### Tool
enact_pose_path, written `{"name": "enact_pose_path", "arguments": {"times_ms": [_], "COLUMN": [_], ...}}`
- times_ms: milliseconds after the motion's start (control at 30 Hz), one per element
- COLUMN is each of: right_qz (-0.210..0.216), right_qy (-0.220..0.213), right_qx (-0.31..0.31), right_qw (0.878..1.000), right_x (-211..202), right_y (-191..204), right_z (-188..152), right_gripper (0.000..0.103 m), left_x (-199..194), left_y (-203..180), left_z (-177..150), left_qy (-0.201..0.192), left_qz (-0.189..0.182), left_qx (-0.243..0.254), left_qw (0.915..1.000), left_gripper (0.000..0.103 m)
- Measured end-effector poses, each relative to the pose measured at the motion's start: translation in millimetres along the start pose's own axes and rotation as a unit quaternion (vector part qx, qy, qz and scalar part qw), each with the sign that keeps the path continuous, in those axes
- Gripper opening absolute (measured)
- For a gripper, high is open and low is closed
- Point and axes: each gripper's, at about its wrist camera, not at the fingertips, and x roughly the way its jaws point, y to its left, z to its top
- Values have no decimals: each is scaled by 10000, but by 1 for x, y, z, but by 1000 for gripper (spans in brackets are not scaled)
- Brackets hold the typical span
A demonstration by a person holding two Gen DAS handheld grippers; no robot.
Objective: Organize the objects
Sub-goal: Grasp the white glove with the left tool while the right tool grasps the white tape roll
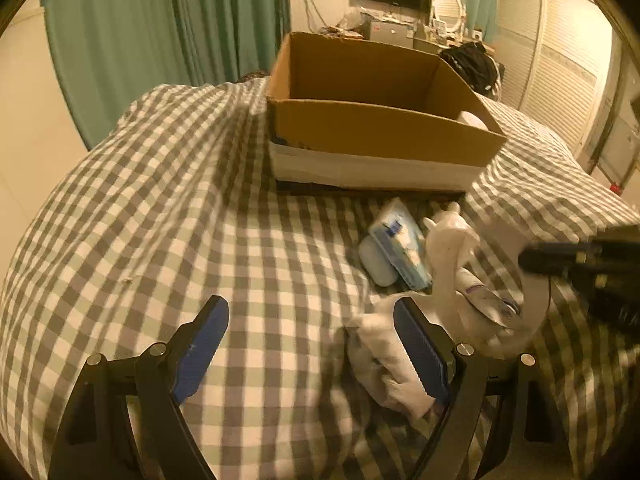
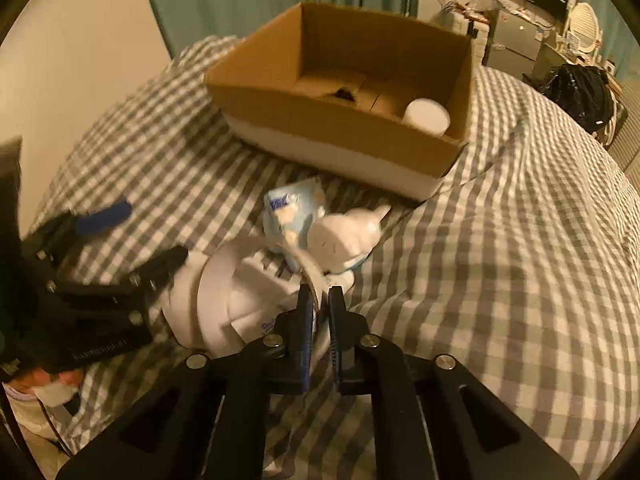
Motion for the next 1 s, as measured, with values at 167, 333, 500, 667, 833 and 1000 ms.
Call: {"name": "enact_pose_path", "arguments": {"times_ms": [167,333,500,667,833,1000], "right_qz": [-236,-187,-115,-150,-213,-295], "right_qy": [-366,-413,-456,-501,-561,-657], "right_qx": [23,114,180,177,165,142], "right_qw": [9990,9989,9987,9985,9981,9973], "right_x": [-20,-21,-23,-27,-32,-41], "right_y": [-6,-12,-14,-14,-14,-13], "right_z": [6,6,5,4,4,8], "right_gripper": [6,6,6,6,6,6], "left_x": [9,29,46,41,31,9], "left_y": [-19,-39,-51,-50,-44,-35], "left_z": [-6,-15,-19,-18,-16,-11], "left_qy": [295,670,916,815,695,389], "left_qz": [-387,-683,-802,-893,-919,-730], "left_qx": [216,518,694,652,625,558], "left_qw": [9986,9941,9901,9905,9914,9950], "left_gripper": [87,87,87,74,59,54]}}
